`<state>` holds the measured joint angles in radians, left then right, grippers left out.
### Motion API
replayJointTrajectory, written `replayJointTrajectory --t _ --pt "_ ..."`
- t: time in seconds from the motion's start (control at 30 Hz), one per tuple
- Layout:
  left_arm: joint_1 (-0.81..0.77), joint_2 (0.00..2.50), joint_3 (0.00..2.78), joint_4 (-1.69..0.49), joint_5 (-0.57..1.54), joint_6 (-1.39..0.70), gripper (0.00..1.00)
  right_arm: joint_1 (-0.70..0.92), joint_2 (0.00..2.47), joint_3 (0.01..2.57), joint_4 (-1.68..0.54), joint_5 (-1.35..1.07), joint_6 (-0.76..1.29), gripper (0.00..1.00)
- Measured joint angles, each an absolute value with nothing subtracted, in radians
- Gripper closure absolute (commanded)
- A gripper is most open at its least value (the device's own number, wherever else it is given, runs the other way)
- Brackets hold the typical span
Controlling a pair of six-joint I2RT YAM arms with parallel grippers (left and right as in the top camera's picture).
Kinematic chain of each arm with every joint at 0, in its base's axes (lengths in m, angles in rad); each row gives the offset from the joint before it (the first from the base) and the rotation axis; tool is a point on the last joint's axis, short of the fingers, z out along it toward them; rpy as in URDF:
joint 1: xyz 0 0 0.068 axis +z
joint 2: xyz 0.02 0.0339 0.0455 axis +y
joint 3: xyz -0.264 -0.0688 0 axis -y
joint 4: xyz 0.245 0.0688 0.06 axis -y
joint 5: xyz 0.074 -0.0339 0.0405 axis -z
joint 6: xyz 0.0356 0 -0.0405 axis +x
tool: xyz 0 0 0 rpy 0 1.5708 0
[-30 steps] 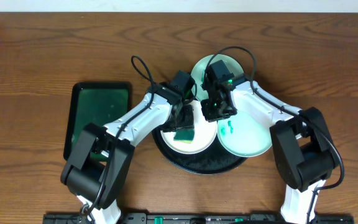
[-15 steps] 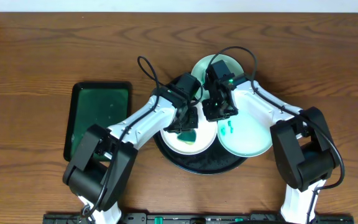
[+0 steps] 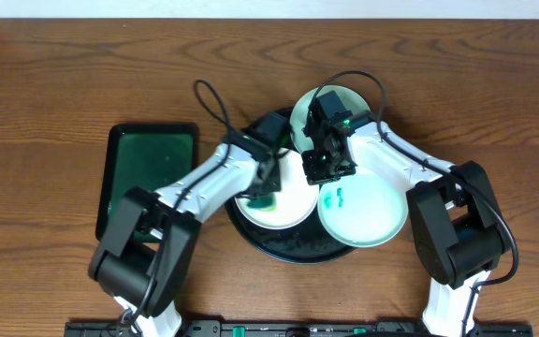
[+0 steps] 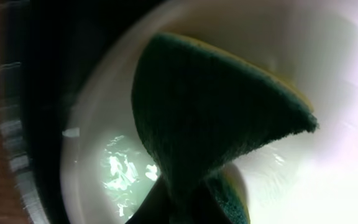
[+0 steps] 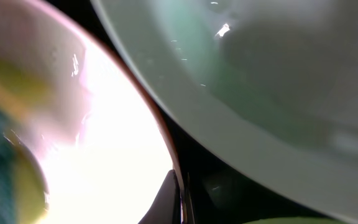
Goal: Clean dirty plates on tray and stack at the side
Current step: 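Scrub the white plate with the sponge while the right gripper holds it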
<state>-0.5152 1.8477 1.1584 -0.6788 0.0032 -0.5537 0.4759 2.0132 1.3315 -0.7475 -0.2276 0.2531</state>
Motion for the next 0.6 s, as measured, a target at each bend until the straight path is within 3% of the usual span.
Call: replayJointTrajectory --t 0.33,0.6 --pt "-0.461 1.757 1.139 -0.649 -0.056 -0.553 0.92 0.476 2.013 1.332 -0.748 -0.234 0.256 0.99" --pt "-0.48 1.766 1.093 -0.464 0.157 -0.568 0.93 0.476 2.013 1.332 -0.747 -0.233 0.263 0.99"
